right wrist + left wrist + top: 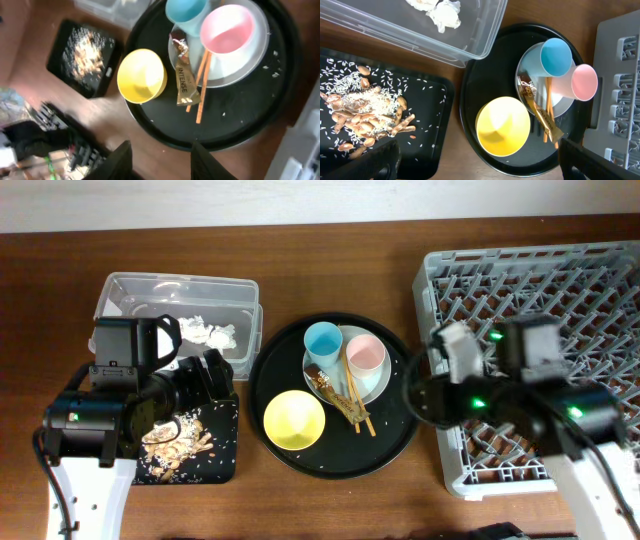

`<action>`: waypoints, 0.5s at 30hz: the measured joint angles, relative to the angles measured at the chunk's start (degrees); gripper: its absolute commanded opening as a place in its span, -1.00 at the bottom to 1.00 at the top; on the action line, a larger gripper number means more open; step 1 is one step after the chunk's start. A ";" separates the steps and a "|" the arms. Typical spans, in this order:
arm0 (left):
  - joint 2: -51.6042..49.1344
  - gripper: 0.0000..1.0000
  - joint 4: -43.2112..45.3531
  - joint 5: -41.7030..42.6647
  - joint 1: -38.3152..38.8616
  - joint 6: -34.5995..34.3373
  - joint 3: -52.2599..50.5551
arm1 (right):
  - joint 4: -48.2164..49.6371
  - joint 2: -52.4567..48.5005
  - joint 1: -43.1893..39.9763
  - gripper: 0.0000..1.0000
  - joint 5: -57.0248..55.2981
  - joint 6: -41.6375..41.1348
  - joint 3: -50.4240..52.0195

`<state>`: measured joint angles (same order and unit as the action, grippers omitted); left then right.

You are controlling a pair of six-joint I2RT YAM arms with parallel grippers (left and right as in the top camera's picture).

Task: Sort waste into correct bins and load items into the dishwasher rack
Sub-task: 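Reach the right gripper to the gold Nescafe sachet on the plate and grasp it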

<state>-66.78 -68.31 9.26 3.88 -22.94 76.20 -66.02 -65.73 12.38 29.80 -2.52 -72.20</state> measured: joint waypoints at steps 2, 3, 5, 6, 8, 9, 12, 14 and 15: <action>0.00 0.99 0.00 0.00 0.00 0.00 0.00 | 2.10 -3.41 4.37 -0.13 -2.58 0.11 -0.02; 0.00 0.99 0.00 0.00 0.00 0.00 0.00 | 3.30 -5.11 6.36 -0.10 -3.89 0.02 -0.02; 0.00 0.99 0.00 0.00 0.00 0.00 0.00 | 6.49 -9.03 10.49 -0.06 -6.75 0.04 0.00; 0.00 0.99 0.00 0.00 0.00 0.00 0.00 | 7.85 -10.88 12.15 -0.06 -7.93 -0.02 0.00; 0.00 0.99 0.02 0.02 0.00 0.00 0.00 | 10.75 -14.80 15.13 -0.07 -9.77 0.02 0.00; 0.00 0.99 0.04 0.02 0.00 0.00 0.00 | 12.13 -16.22 16.02 -0.06 -10.29 0.02 0.00; 0.00 0.99 0.02 0.02 0.00 0.00 0.00 | 16.37 -22.99 19.06 -0.07 -13.14 0.02 0.00; 0.00 0.99 0.04 0.02 0.00 0.00 0.00 | 17.68 -26.36 19.93 -0.07 -14.88 0.00 0.00; 0.00 0.99 0.02 0.04 0.00 0.00 -0.02 | 18.47 -28.15 20.17 -0.06 -15.80 0.02 0.00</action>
<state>-66.78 -68.29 9.30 3.88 -22.94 76.18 -47.55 -93.89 32.56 14.00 -2.50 -72.20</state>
